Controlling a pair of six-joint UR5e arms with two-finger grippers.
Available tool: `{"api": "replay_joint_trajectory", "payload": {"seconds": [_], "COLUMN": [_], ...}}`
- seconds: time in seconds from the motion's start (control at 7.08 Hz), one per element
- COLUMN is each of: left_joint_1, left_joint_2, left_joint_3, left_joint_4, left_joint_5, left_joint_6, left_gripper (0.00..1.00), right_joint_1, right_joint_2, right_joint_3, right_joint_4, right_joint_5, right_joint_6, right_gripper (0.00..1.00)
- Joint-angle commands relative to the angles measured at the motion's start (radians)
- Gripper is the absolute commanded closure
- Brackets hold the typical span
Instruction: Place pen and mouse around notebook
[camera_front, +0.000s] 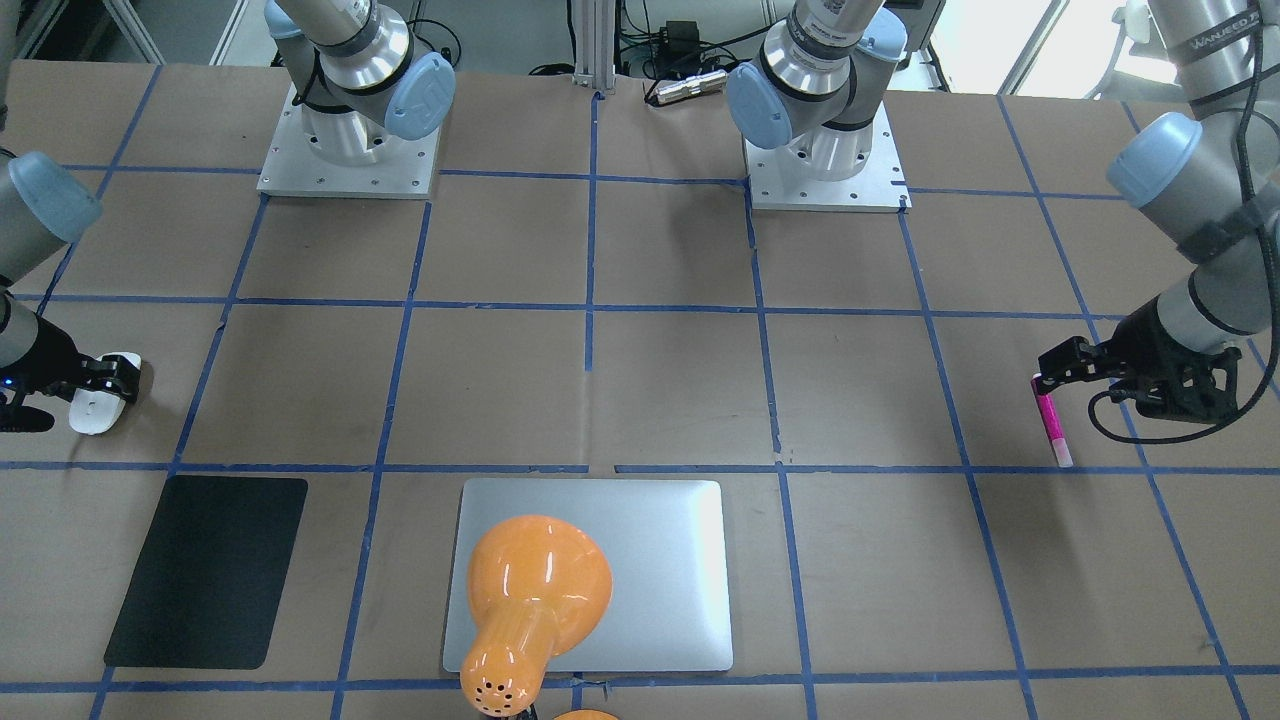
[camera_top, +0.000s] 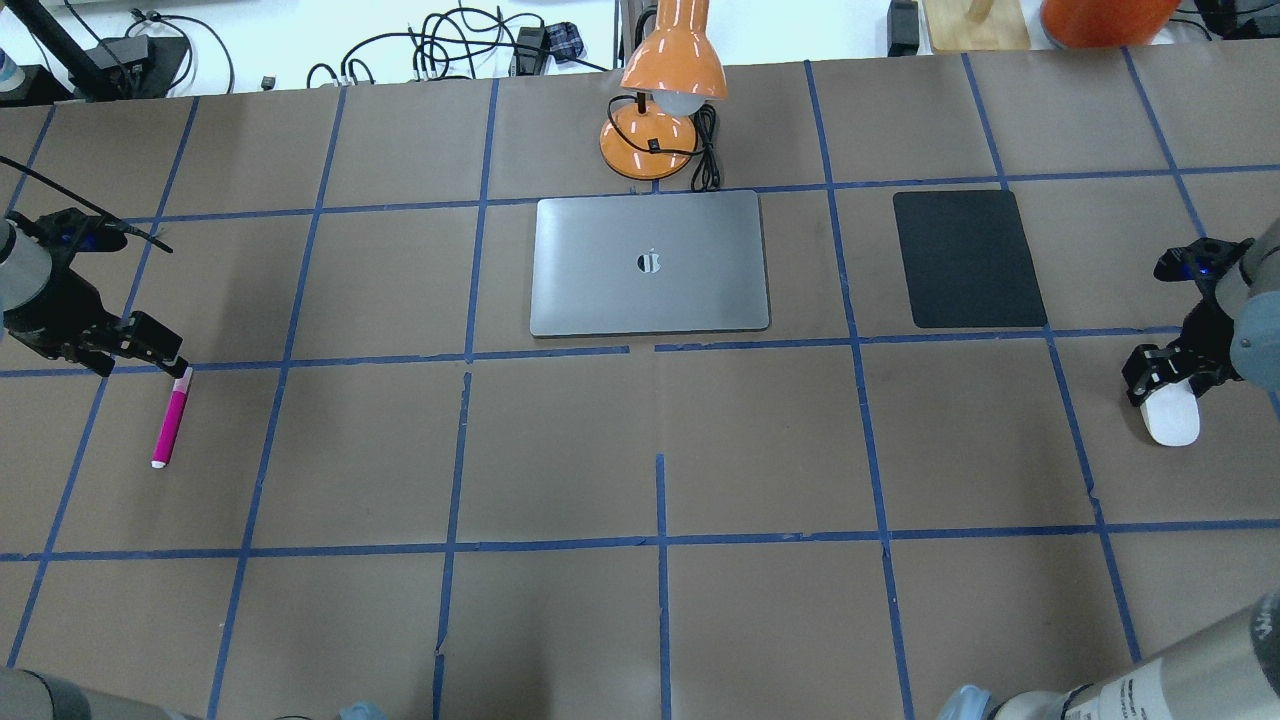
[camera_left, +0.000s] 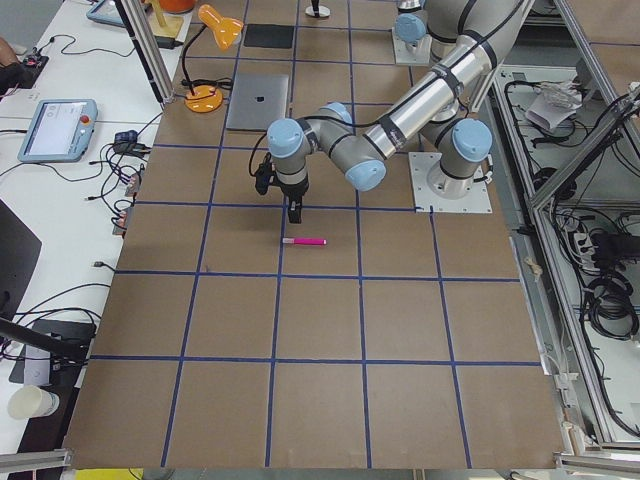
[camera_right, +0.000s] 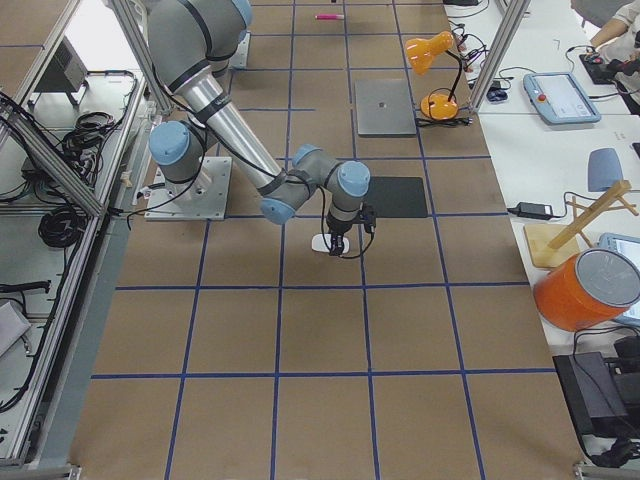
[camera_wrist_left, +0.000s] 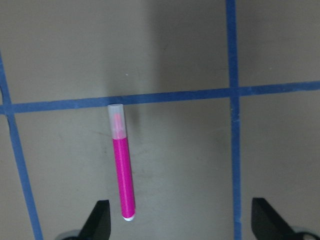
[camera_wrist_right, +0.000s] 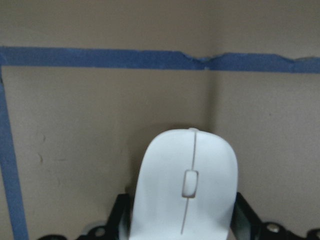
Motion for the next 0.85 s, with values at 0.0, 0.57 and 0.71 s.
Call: {"api": "replay_joint_trajectory", "payload": {"seconds": [0.0, 0.57, 0.71], "left_joint_1": [0.031, 0.030, 0.030], "left_joint_2": [-0.077, -0.134, -0.144], "left_joint_3": [-0.001, -0.001, -0.002], "left_joint_4": [0.073, 0.127, 0.127], "left_joint_5": [0.000, 0.006, 0.004], "left_joint_6": [0.038, 0.005, 0.007], "left_gripper": [0.00, 0.22, 0.22], "right_joint_1": [0.013, 0.296, 0.365], "right_joint_2": [-0.037, 0.050, 0.141], "right_joint_3": [-0.024, -0.307, -0.380], "right_joint_4": [0.002, 0.149, 0.146], "right_joint_5": [0.009, 0.065, 0.069], "right_joint_6": [0.016, 0.365, 0.436], "right_gripper": [0.89, 0.89, 0.89]}}
